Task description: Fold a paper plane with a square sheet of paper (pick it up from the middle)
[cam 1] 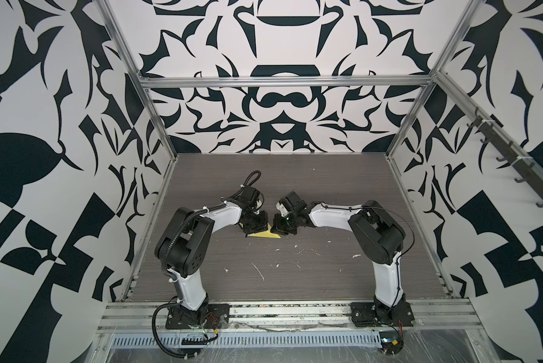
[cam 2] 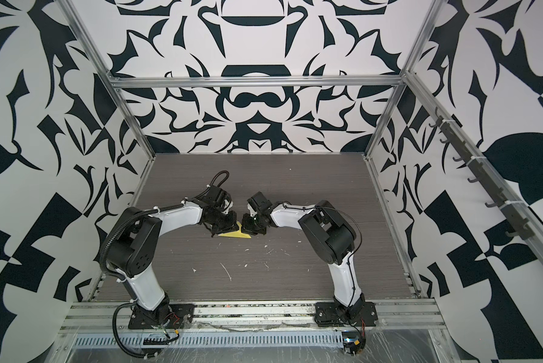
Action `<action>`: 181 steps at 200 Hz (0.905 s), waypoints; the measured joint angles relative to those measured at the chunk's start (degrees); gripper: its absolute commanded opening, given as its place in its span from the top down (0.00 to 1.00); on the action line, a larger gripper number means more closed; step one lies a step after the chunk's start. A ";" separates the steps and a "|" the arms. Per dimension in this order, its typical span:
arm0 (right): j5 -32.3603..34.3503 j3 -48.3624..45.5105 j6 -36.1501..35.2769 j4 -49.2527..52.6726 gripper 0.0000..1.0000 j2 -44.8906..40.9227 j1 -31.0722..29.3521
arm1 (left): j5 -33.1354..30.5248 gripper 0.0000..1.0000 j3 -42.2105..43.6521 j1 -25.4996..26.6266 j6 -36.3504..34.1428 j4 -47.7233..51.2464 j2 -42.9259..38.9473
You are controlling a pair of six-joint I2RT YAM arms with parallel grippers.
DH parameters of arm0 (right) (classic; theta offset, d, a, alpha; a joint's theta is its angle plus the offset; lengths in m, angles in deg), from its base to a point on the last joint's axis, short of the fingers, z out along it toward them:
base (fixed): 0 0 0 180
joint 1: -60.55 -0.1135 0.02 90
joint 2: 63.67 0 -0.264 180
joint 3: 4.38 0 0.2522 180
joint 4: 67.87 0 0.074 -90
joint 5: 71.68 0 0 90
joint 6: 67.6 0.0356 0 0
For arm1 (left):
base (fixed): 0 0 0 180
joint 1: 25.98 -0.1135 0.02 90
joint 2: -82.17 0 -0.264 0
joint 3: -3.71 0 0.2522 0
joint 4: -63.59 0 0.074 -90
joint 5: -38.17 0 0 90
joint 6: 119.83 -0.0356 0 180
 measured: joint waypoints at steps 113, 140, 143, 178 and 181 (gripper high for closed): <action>-0.17 0.52 -1.18 0.87 1.00 0.00 -0.02 | -1.97 0.96 -0.70 0.00 1.66 1.16 0.96; -1.60 0.52 -1.42 0.57 1.00 0.00 0.00 | -2.05 0.97 -0.70 0.00 1.68 1.16 1.01; -1.92 0.50 -1.44 0.42 1.00 0.00 0.00 | -2.05 0.97 -0.70 0.00 1.70 1.16 1.01; -3.69 0.50 -1.40 -0.79 1.00 0.00 -0.39 | -2.05 0.97 -0.70 0.00 1.90 1.16 1.01; -3.69 0.50 -1.40 -0.79 1.00 0.00 -0.39 | -2.05 0.97 -0.70 0.00 1.90 1.16 1.01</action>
